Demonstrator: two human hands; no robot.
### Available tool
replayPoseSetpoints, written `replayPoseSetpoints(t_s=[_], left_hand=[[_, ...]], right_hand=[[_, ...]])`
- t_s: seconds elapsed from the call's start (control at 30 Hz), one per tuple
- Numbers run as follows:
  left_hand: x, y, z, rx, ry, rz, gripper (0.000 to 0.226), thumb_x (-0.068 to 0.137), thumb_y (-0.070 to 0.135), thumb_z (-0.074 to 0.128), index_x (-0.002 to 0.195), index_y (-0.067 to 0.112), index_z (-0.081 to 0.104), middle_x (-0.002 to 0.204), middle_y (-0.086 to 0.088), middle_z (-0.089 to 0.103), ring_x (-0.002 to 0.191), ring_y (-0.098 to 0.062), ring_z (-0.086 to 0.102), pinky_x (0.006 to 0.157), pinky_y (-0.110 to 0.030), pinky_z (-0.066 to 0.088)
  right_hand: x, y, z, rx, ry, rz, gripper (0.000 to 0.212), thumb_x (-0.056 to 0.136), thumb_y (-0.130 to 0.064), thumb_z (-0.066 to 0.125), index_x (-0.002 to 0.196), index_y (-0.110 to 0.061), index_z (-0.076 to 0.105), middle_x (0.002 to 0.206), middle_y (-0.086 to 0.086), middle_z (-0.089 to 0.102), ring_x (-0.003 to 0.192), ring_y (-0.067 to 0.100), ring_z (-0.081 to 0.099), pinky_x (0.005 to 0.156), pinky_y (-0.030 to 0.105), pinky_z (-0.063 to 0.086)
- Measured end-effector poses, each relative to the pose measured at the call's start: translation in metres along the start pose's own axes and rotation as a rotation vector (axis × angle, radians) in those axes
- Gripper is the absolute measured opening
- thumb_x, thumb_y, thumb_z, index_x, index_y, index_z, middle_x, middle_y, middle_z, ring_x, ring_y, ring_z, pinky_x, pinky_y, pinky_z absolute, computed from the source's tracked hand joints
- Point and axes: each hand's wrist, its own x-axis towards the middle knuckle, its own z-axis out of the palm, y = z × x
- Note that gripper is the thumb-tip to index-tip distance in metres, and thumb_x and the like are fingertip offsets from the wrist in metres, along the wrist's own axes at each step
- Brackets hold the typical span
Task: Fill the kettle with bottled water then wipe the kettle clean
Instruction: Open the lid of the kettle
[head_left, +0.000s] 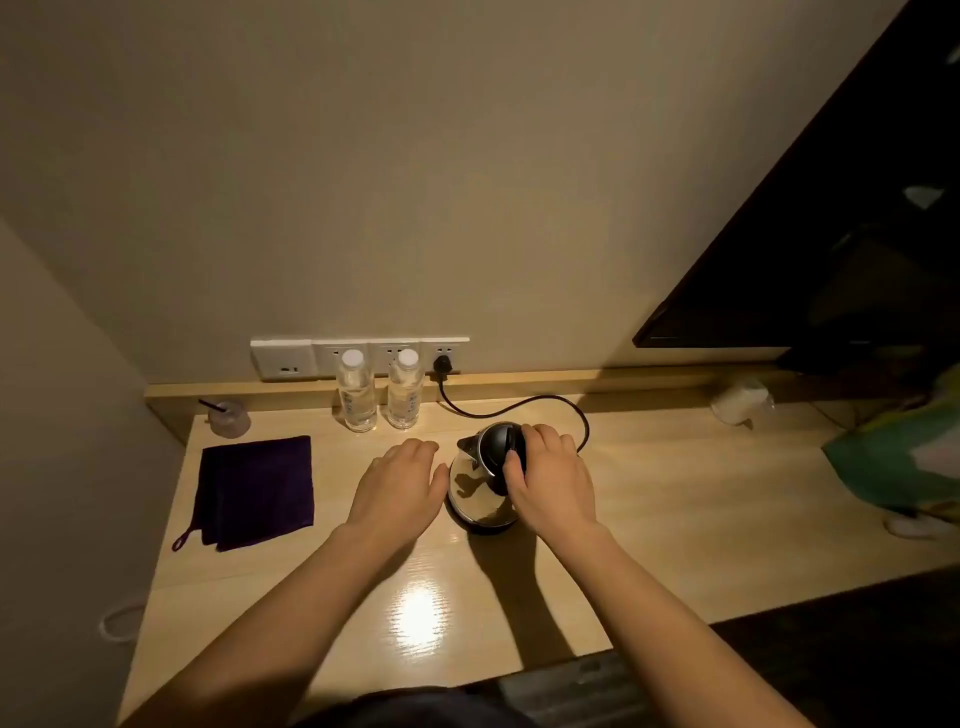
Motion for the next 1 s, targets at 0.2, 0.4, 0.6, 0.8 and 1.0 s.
replayPoseSetpoints(t_s=[0.2,0.4,0.6,0.8,1.0], left_hand=[[0.037,0.005,0.018,-0.346,-0.092,-0.115,0.046,0.104,0.037,0.053,0.145,0.017,0.056,0.141,-0.005,0.063,0.119,-0.021,0.063,0.097,-0.033,0.05],[0.054,0.012,0.039,-0.53,-0.021,-0.169,0.023,0.1,0.021,0.062,0.118,0.016,0.075,0.104,0.001,0.077,0.095,-0.014,0.067,0.073,-0.01,0.04],[0.041,0.004,0.053,-0.604,0.049,-0.167,0.012,0.095,0.018,0.07,0.105,0.018,0.078,0.081,0.022,0.07,0.082,0.016,0.065,0.07,0.001,0.041],[0.033,0.005,0.061,-0.645,0.094,-0.178,0.01,0.094,0.022,0.071,0.098,0.031,0.075,0.081,0.023,0.073,0.087,0.013,0.067,0.072,0.0,0.045],[0.03,0.006,0.064,-0.651,0.12,-0.189,0.009,0.094,0.021,0.072,0.101,0.023,0.078,0.082,0.02,0.074,0.087,0.01,0.068,0.071,-0.001,0.045]], right_hand=[[0.021,0.002,0.012,0.095,-0.057,0.095,0.046,0.104,-0.042,0.044,0.142,-0.016,0.053,0.134,0.003,0.058,0.112,0.021,0.061,0.082,0.034,0.054],[0.03,0.005,0.027,0.173,-0.051,0.163,0.047,0.105,-0.04,0.05,0.146,-0.017,0.051,0.139,0.004,0.054,0.111,0.023,0.065,0.081,0.033,0.054],[0.034,0.019,0.032,0.279,-0.049,0.069,0.046,0.104,-0.034,0.054,0.146,-0.016,0.054,0.142,0.002,0.055,0.123,0.021,0.059,0.098,0.034,0.054],[0.039,0.03,0.03,0.325,-0.063,-0.018,0.044,0.104,-0.031,0.054,0.144,-0.016,0.057,0.142,0.0,0.057,0.123,0.019,0.059,0.1,0.033,0.053],[0.039,0.029,0.031,0.327,-0.045,-0.027,0.041,0.104,-0.028,0.052,0.143,-0.015,0.058,0.141,0.0,0.058,0.122,0.02,0.061,0.098,0.035,0.054]])
